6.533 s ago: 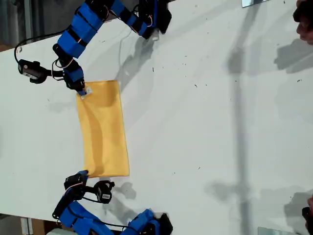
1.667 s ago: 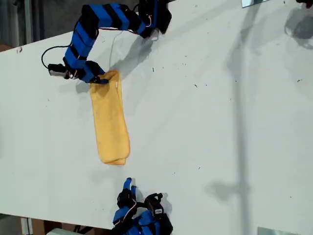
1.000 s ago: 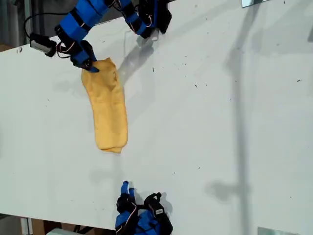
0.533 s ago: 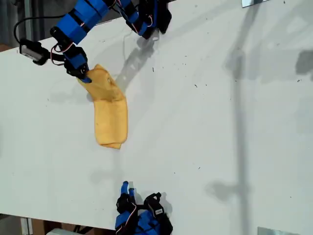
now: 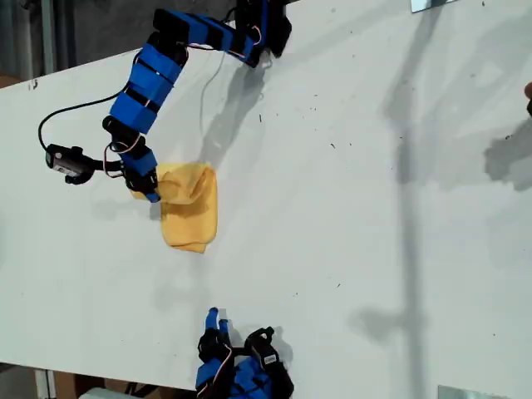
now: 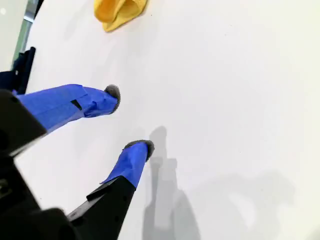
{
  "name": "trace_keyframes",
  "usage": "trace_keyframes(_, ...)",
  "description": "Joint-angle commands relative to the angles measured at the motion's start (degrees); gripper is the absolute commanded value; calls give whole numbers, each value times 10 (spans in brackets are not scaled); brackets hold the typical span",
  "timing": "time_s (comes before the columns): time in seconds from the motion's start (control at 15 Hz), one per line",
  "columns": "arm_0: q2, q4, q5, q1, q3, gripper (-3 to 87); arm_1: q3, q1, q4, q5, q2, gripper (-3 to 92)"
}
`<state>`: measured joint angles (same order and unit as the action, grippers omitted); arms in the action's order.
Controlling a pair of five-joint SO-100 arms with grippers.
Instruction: Grasp corners of a square towel and fold twice.
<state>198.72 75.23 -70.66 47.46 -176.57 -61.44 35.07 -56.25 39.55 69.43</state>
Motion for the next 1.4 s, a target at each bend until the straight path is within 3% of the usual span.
trace_keyframes(0.0, 4, 5, -2, 9, 2, 173, 72, -16, 49, -18, -33, -1)
trace_keyframes(0.27, 4, 5, -4, 10, 1, 173, 125, -46, 100, -20, -99, -1)
trace_keyframes(0.33, 4, 5, -3, 10, 1, 173, 122, -47, 98, -20, -100, 49)
trace_keyframes(0.47, 4, 5, -2, 10, 1, 173, 120, -54, 97, -29, -97, 243)
trace_keyframes(0.53, 4, 5, -2, 10, 1, 173, 120, -59, 97, -34, -93, 278)
trace_keyframes(0.87, 4, 5, -1, 10, 1, 173, 78, -58, 100, -46, -40, 296)
trace_keyframes(1.0, 4, 5, -1, 10, 1, 173, 33, -53, 49, -46, 38, 306)
trace_keyframes(1.13, 4, 5, -1, 10, 1, 173, -51, -39, -72, -25, 136, 300)
trace_keyframes(1.33, 4, 7, -4, 11, 1, 173, -425, -37, -47, 57, 425, 301)
